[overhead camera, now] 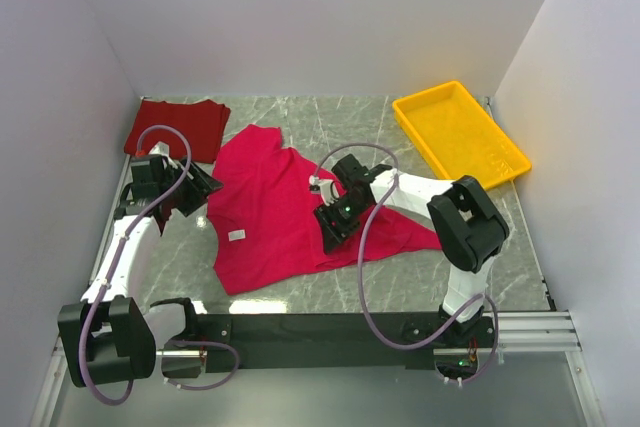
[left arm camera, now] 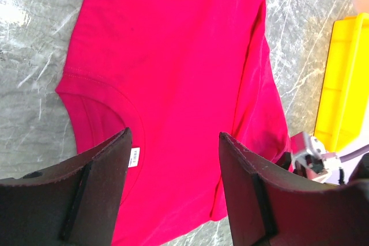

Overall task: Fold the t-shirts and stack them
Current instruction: Flatten the tshirt out

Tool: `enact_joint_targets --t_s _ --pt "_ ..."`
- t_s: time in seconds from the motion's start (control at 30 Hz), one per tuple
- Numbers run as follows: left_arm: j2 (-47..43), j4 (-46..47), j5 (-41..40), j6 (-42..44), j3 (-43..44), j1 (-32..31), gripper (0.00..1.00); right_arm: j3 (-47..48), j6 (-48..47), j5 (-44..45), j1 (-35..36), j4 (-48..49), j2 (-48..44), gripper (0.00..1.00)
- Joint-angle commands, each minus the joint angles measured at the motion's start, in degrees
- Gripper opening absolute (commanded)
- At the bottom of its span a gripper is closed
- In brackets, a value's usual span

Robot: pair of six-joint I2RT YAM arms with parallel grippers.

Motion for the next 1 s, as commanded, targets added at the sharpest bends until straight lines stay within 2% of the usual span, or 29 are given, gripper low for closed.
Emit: enact_joint_targets --t_s 0.0,0.27,0.6,0.7,0.77,0.8,0.9,0.97 --pt "-1.04 1.15 0.4 0.11 -0.01 0.27 0.67 2.2 0.87 -1.04 1.59 0.4 0.91 0.56" --pt "-1.04 0.89 0.22 0.46 0.34 0.36 0.67 1.94 1.75 6.07 1.85 -0.83 0.83 0.56" --pt "-0.25 1.07 0.4 0.55 0.78 0.53 0.67 2.47 1.75 9.16 4.4 -2.5 1.27 0.51" --pt "-0.16 0.98 0.31 0.81 0.96 0.62 0.67 2.47 1.75 9.42 5.36 -2.41 1.88 0.42" --pt "-0.16 1.07 0.31 0.64 0.96 0.62 0.67 2.99 1.75 9.51 5.63 -2.59 1.97 0.29" --pt "-0.25 1.15 0.31 0.55 0.87 0.71 0.67 3.17 1.66 10.12 5.72 -2.76 1.62 0.19" --pt "-0.43 1.15 0.31 0.63 0.52 0.62 0.67 3.35 1.31 11.0 5.63 -2.42 -0.39 0.03" --pt "-0.34 0.72 0.31 0.81 0.69 0.88 0.67 4.04 0.61 12.75 5.54 -2.41 -2.76 0.0"
